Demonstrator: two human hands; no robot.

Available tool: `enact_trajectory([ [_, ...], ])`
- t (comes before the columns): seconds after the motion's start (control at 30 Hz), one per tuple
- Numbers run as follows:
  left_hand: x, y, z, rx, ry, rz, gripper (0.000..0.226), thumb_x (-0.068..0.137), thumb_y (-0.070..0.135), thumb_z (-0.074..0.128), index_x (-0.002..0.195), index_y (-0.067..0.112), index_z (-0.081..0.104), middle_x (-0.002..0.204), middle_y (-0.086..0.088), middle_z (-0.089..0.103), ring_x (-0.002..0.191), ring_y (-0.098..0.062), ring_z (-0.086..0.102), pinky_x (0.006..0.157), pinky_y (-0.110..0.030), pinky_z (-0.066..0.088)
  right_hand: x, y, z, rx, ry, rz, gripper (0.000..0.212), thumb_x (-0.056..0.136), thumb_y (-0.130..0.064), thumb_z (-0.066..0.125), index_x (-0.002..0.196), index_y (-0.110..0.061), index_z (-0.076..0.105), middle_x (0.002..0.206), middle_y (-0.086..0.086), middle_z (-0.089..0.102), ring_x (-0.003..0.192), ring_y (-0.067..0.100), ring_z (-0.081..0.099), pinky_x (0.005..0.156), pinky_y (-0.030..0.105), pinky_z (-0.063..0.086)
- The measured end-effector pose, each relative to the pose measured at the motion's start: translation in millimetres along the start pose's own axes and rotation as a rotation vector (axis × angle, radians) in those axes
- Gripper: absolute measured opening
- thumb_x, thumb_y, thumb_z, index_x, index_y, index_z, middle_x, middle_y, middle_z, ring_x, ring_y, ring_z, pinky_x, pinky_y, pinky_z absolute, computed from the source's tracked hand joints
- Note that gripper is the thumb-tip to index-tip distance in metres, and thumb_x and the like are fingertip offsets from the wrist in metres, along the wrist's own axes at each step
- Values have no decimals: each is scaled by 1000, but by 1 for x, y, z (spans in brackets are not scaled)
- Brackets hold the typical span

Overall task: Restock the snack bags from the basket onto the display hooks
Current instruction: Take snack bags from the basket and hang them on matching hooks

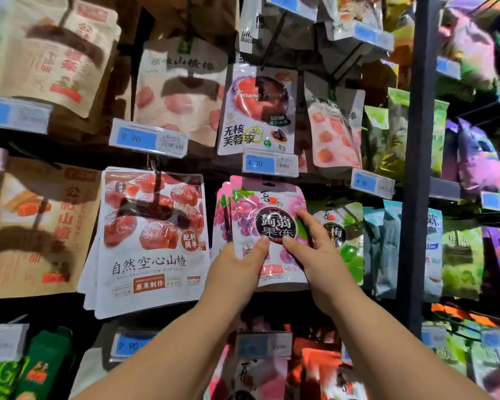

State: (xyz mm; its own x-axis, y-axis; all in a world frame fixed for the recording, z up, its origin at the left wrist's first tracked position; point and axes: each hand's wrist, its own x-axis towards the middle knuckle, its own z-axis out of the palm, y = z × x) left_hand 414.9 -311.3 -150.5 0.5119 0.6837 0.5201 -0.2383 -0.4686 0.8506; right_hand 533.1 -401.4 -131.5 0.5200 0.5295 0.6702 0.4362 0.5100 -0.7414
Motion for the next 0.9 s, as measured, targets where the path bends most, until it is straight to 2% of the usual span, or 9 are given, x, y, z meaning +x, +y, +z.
enact_trajectory([
  [0.1, 1, -1, -2, 2, -5, -8, 81, 58, 85, 44, 113, 29, 66, 108, 8, 70, 102, -16, 65, 92, -39, 51, 3, -2, 1, -13, -14, 17, 58, 93, 0, 61, 140, -32, 48, 137, 0, 57, 112, 13, 63, 80, 17, 55],
  [0.3, 8, 3, -11, 114, 59, -7, 42, 88, 57, 59, 105, 18, 56, 94, 4, 65, 86, -14, 61, 63, -28, 41, 12, 2, 4, -49, -26, 97, 56, 93, -4, 63, 142, -27, 48, 133, 6, 61, 111, 21, 66, 91, 29, 56],
  [0.4, 10, 6, -15, 171, 118, 39, 44, 88, 50, 64, 111, 22, 38, 86, 15, 50, 90, -18, 56, 72, -31, 39, 16, 6, 5, -94, -18, 122, 55, 92, -10, 66, 142, -28, 49, 131, 7, 62, 108, 23, 68, 98, 42, 54],
  [0.47, 12, 5, -15, 177, 121, 83, 52, 89, 46, 65, 122, 24, 33, 91, 11, 58, 92, -20, 60, 80, -32, 46, 17, 9, 6, -90, -24, 131, 55, 92, -11, 67, 141, -29, 48, 132, 8, 62, 110, 26, 67, 100, 47, 52],
  [0.6, 11, -3, -12, 150, 122, 179, 58, 89, 46, 64, 132, 35, 27, 109, -3, 68, 94, -24, 67, 85, -44, 54, 15, 11, 6, -63, -19, 62, 55, 94, -10, 64, 142, -31, 48, 134, 0, 60, 110, 12, 66, 90, 28, 56],
  [0.67, 7, -6, -12, 148, 129, 234, 57, 90, 45, 63, 132, 39, 26, 110, -1, 68, 94, -20, 67, 83, -41, 54, 11, 11, 3, -44, -30, 9, 53, 94, -6, 62, 134, -39, 48, 129, -8, 61, 103, 0, 66, 79, 17, 54],
  [0.77, 3, -6, -11, 102, 132, 279, 53, 91, 40, 64, 131, 42, 29, 110, 5, 67, 94, -14, 67, 84, -38, 54, 8, 13, -2, -28, -38, -30, 53, 94, -5, 62, 127, -44, 50, 132, -5, 61, 111, 7, 66, 85, 21, 54],
  [0.83, 5, -4, -10, 82, 124, 284, 49, 91, 38, 64, 126, 44, 30, 107, 12, 66, 91, -7, 66, 80, -28, 54, 9, 12, -2, -16, -39, -40, 52, 94, -6, 63, 126, -45, 51, 136, -2, 60, 116, 12, 64, 91, 27, 53],
  [0.9, 8, -2, -11, 81, 113, 292, 48, 92, 37, 63, 127, 43, 30, 101, 23, 58, 88, 4, 61, 71, -13, 46, 12, 9, -2, -22, -38, -45, 52, 94, -7, 63, 127, -44, 51, 135, -1, 61, 113, 10, 65, 87, 22, 54],
])
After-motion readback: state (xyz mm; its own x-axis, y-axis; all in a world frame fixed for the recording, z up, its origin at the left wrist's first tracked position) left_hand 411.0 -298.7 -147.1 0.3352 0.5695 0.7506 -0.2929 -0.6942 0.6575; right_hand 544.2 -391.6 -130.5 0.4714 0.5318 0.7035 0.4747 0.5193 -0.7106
